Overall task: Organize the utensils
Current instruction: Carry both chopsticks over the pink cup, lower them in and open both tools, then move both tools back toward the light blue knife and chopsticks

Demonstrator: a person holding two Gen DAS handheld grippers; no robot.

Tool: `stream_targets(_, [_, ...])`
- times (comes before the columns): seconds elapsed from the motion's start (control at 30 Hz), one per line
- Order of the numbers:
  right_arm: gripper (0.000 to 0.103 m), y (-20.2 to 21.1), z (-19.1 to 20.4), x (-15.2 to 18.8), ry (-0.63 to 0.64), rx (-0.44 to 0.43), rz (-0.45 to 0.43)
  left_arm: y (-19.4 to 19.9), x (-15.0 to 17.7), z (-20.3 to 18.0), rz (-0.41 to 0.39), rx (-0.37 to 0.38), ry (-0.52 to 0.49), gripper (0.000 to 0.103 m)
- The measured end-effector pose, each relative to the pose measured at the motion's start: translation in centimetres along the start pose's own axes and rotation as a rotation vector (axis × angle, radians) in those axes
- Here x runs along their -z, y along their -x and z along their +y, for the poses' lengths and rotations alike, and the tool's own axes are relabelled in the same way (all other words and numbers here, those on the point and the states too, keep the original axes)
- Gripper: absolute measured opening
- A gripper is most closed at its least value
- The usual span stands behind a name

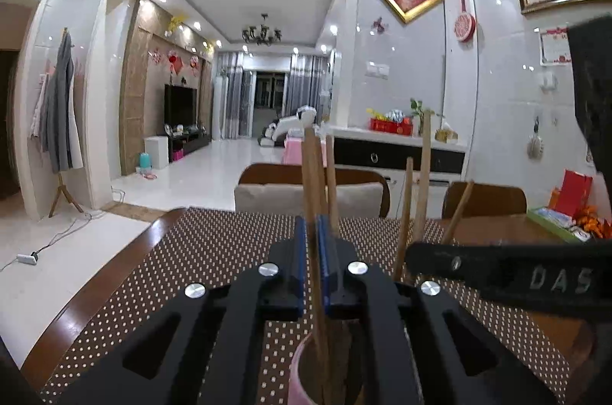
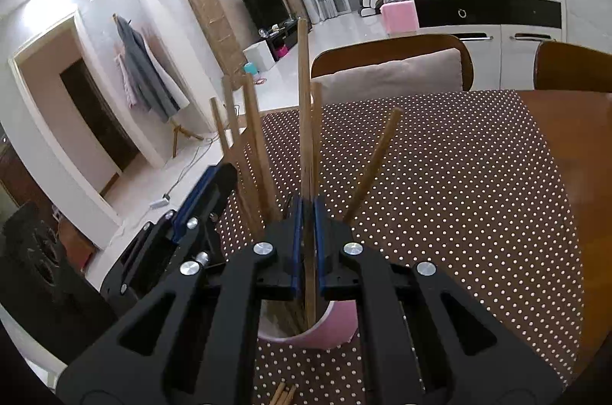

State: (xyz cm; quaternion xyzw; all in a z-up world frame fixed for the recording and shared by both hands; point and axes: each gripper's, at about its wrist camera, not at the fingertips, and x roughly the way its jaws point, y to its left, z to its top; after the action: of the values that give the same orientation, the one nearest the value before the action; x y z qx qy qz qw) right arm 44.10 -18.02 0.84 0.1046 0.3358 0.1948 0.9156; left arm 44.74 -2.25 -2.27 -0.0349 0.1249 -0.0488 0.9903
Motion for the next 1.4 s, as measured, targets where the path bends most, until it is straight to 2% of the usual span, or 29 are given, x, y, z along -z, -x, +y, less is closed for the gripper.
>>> stream_targets(0.07, [0.008, 0.3, 0.4, 0.2, 0.005, 0.015, -0.008, 0.5, -0.1, 0.1, 0.012, 0.01, -0.012, 0.019])
stream_targets(0.13, [0.011, 0.5, 0.5, 0.5, 0.001, 0.023, 0.002, 1.4, -0.3, 0.4, 0.003, 0.0, -0.025, 0.021])
stream_targets(0.33, [0.03, 2.7, 1.5, 1.7, -0.023, 0.055, -0.007, 4.4, -1.2, 1.2, -0.002, -0.008, -0.024, 0.029])
stream_targets(0.43, [0.046, 4.6, 2.3, 2.2, -0.026, 0.07, -0.024, 6.2, -1.4, 1.5, -0.003, -0.01, -0.031, 0.033])
stream_targets(0.7, [0.052, 9.4, 4.9, 5.0, -0.004, 0.105, -0.03, 11.5, -1.1, 2.2, 0.016, -0.028, -0.033, 0.042])
stream_targets(0.77, [0.059, 10.2, 5.3, 5.9, -0.007, 0.108, -0.024, 12.7, -0.8, 2.2, 0.026, -0.033, -0.045, 0.045])
stream_targets(0.97, [0.065, 12.1, 6.1, 9.1, -0.012, 0.131, 0.014, 16.6, 1.3, 2.6, 0.071, -0.04, -0.091, 0.051])
stream_targets(1.13, [0.067, 12.1, 6.3, 12.3, -0.015, 0.147, 0.074, 18.6, 3.4, 3.2, 0.145, -0.025, -0.101, 0.053])
stream_targets(1.4, [0.067, 9.4, 5.3, 17.2, -0.055, 0.174, 0.205, 20.1, 7.1, 3.9, 0.243, -0.013, -0.131, 0.056])
